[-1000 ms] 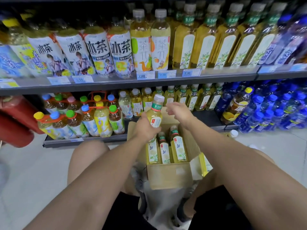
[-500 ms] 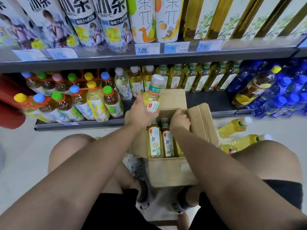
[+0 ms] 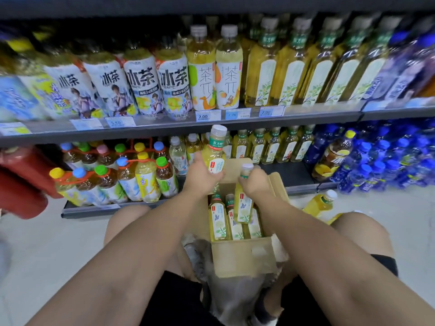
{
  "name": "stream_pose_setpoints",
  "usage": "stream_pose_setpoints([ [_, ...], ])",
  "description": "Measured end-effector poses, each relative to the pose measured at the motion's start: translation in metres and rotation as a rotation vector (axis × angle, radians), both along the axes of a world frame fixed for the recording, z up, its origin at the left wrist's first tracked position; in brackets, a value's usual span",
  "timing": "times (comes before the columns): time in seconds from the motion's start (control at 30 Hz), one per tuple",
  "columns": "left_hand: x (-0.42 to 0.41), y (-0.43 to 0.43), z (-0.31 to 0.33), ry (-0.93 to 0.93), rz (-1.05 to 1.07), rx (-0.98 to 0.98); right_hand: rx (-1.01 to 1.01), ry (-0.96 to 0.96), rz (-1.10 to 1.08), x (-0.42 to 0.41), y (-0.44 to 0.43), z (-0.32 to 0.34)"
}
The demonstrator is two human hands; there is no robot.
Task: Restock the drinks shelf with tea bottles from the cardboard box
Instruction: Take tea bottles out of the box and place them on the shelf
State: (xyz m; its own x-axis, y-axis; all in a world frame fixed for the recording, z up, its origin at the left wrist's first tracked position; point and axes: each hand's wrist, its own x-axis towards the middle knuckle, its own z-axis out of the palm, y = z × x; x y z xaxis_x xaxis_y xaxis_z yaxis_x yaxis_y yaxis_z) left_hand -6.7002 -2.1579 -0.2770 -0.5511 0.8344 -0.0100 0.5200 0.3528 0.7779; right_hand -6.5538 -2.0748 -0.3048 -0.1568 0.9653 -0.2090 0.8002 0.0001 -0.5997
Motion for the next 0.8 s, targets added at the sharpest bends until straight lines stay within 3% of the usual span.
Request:
stream_pose_setpoints([
  [0.2, 0.019, -0.008, 0.109, 0.015, -0.058, 0.192, 0.345, 0.253, 0.084, 0.018, -0.011, 0.126],
  [0.5, 0.032, -0.010, 0.285, 0.171, -0.185, 0.458, 0.774, 0.432, 0.206, 0.039, -0.021, 0.339],
  [0.8, 0.009, 0.020, 0.393, 0.306, -0.208, 0.596, 0.995, 0.537, 0.252, 0.024, 0.001, 0.472],
])
